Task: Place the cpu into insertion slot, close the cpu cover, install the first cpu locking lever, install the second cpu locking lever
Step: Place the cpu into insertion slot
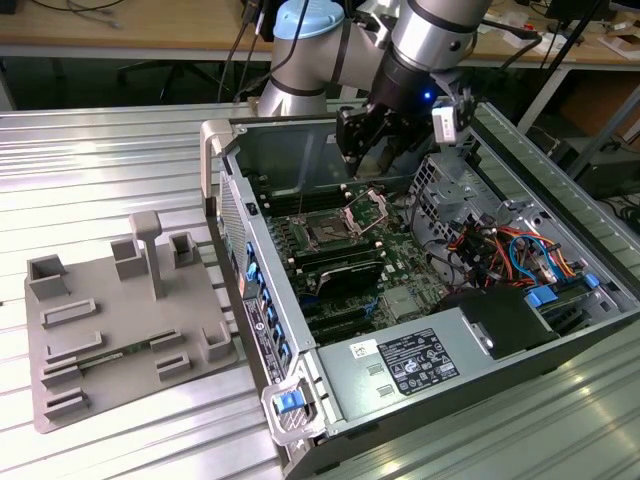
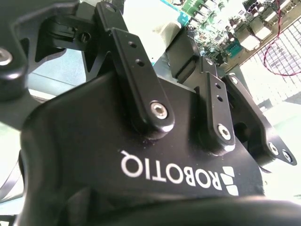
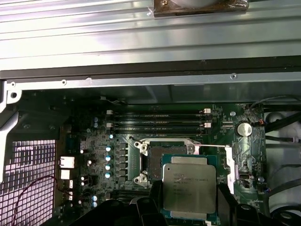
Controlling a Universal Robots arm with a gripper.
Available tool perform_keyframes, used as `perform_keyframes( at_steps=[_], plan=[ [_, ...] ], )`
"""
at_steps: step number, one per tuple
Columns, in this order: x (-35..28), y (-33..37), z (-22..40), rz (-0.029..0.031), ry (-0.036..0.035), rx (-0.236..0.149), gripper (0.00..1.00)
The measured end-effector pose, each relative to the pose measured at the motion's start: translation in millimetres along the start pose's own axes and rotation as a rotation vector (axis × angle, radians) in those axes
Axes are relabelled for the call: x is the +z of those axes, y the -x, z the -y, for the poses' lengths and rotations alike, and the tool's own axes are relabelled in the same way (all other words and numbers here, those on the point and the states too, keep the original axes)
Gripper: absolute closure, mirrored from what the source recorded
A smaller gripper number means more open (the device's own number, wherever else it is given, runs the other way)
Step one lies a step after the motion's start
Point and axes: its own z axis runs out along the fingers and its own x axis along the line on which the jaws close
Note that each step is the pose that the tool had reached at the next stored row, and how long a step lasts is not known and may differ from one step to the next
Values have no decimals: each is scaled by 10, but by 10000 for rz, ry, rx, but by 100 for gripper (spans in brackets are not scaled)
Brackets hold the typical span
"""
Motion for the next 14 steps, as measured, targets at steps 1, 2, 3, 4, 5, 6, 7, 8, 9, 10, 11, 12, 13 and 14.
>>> perform_keyframes(
  at_steps=[1, 2, 3, 4, 5, 6, 7, 8, 9, 10, 11, 12, 13, 14],
  plan=[
    [10, -1, 1, -1, -1, 0, 45],
    [19, -4, 2, -1, -2, -4, 45],
    [25, -6, 2, -4, -2, -35, 45],
    [29, -7, 3, -8, -3, -78, 45],
    [33, -10, 3, -11, -4, -121, 45],
    [42, -15, 4, -17, -4, -183, 45],
    [50, -18, 5, -22, -6, -231, 45],
    [54, -18, 5, -25, -7, -260, 45],
    [58, -19, 5, -25, -7, -272, 45],
    [64, -19, 6, -25, -7, -271, 45],
    [71, -19, 7, -26, -7, -271, 45],
    [74, -19, 7, -26, -7, -271, 45],
    [76, -19, 7, -26, -7, -271, 45],
    [78, -19, 7, -26, -8, -271, 45]
  ],
)
